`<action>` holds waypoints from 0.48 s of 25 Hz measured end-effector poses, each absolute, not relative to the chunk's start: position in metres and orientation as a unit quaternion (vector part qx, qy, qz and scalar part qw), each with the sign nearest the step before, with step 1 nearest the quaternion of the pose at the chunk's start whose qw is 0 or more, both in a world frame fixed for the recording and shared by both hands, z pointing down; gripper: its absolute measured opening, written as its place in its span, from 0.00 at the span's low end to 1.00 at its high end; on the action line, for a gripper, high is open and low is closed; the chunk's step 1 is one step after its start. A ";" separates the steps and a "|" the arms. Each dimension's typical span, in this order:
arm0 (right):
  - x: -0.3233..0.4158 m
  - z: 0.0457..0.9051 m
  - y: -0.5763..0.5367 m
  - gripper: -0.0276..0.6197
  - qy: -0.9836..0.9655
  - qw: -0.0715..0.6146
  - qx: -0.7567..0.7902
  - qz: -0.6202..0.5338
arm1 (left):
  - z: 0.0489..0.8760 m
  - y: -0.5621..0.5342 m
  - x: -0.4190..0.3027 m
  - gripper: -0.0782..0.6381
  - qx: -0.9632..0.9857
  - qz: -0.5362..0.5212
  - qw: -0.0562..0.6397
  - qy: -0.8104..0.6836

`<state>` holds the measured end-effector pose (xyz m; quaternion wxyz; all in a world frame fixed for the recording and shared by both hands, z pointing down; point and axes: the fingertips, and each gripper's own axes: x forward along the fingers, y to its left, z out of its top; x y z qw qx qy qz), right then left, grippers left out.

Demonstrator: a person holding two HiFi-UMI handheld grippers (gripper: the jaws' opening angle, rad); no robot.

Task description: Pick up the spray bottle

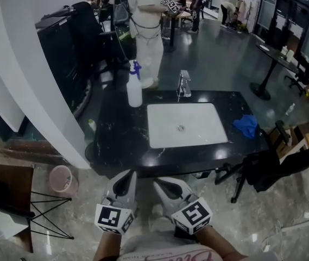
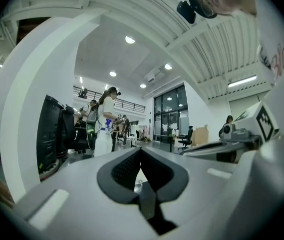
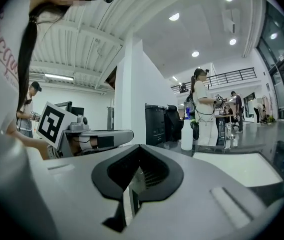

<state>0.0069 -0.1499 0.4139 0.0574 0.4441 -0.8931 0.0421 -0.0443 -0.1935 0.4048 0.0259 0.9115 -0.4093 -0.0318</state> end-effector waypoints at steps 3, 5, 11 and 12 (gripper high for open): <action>0.011 0.410 -0.186 0.05 -0.900 0.059 0.430 0.035 | 0.403 -0.229 -0.038 0.11 0.907 -0.025 0.021 -0.421; 0.011 0.406 -0.208 0.05 -0.906 0.057 0.419 0.027 | 0.401 -0.252 -0.033 0.11 0.904 -0.026 0.016 -0.426; 0.021 0.406 -0.254 0.05 -0.909 0.062 0.412 0.022 | 0.403 -0.311 -0.017 0.28 0.905 -0.014 0.002 -0.424; 0.024 0.408 -0.259 0.05 -0.908 0.065 0.414 0.025 | 0.404 -0.321 -0.014 0.29 0.906 -0.008 0.000 -0.423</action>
